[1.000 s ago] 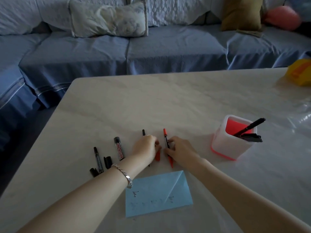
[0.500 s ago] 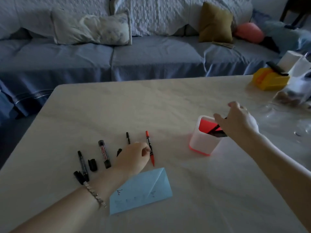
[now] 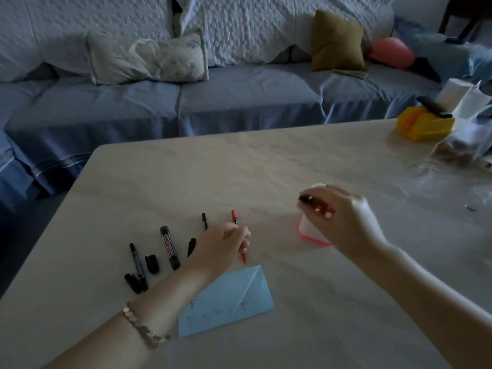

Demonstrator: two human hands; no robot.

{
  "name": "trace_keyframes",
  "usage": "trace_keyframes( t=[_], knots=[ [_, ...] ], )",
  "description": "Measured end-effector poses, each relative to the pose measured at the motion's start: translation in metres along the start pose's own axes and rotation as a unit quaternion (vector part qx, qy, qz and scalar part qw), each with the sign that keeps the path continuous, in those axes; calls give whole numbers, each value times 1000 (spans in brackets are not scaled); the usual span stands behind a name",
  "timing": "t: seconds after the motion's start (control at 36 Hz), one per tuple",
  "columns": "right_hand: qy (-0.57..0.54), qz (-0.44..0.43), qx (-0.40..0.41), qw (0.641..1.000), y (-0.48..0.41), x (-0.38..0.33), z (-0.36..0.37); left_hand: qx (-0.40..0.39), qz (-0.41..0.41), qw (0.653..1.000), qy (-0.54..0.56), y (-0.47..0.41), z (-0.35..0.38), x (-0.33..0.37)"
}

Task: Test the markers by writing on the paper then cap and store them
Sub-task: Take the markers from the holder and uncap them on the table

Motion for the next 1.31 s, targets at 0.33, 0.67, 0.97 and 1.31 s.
trace_keyframes(
  t=[0.33,0.67,0.97,1.31],
  knots=[
    [-72,-243,-53,966,83,-86,72,-5,-116,949,294,39,1,-3],
    [-325,248,-246,879,76,-56,136,-36,84,986,-138,63,-12,11],
    [-409,268,-194,850,84,-62,134,9,143,968,-207,72,-18,11],
    [-445,375,-269,767,72,-41,143,74,-40,995,-46,86,-68,-64]
  ],
)
Point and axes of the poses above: each hand's wrist, its own y-axis away from the middle knuckle, its own z-axis out of the palm, x = y × z, the point moved 10 cm from there along -y, towards the middle knuckle, and after that the axes turned 7 degrees about z, right-handed, at the moved point
